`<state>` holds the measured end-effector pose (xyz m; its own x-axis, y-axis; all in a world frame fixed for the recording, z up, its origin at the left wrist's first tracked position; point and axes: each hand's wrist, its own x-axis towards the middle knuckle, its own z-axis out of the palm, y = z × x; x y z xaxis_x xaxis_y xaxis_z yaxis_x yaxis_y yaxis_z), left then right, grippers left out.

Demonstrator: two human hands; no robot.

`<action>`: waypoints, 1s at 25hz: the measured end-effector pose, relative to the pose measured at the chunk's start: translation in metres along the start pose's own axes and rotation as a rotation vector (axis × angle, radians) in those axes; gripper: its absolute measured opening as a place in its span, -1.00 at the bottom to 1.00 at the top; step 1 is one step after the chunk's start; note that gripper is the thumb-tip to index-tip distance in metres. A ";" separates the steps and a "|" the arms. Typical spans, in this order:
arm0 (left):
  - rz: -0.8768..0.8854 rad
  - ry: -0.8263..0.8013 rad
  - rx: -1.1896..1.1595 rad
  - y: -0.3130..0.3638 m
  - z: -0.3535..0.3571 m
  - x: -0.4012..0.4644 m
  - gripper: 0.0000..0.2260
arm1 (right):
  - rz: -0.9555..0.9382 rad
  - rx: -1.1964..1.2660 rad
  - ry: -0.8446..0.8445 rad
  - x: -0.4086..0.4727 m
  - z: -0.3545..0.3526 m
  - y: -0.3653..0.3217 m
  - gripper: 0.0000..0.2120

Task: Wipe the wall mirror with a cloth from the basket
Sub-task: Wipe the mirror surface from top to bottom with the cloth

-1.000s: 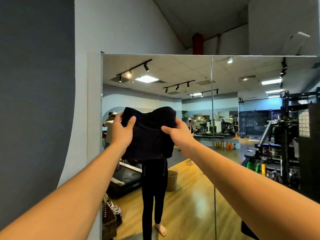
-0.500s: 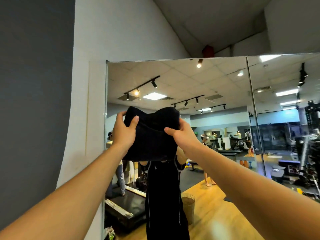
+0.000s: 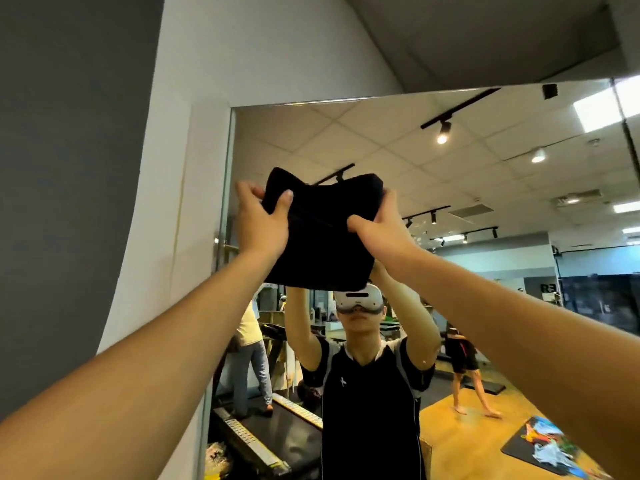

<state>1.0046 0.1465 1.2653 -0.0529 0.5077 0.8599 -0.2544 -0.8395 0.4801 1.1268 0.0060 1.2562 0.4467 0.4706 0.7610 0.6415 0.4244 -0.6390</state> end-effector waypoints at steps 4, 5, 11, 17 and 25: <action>0.081 0.074 0.005 -0.002 -0.007 0.057 -0.72 | -0.162 -0.064 -0.048 0.053 0.020 -0.030 -0.32; 0.113 0.105 0.000 0.003 -0.011 0.073 -0.72 | -0.218 -0.085 -0.040 0.067 0.027 -0.040 -0.31; 0.313 0.351 -0.030 0.045 -0.044 0.168 -0.76 | -0.450 -0.058 -0.001 0.154 0.081 -0.113 -0.22; 0.342 0.275 0.248 -0.015 -0.008 0.198 -0.78 | -0.518 -0.506 0.300 0.183 0.110 -0.072 -0.05; 0.745 0.368 0.201 -0.038 0.004 0.209 -0.71 | -0.805 -1.136 0.389 0.197 0.141 -0.048 -0.49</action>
<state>1.0073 0.2841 1.4277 -0.4571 -0.1892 0.8690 0.1456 -0.9798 -0.1367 1.0964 0.1877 1.4210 -0.2482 0.0896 0.9646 0.8528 -0.4521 0.2614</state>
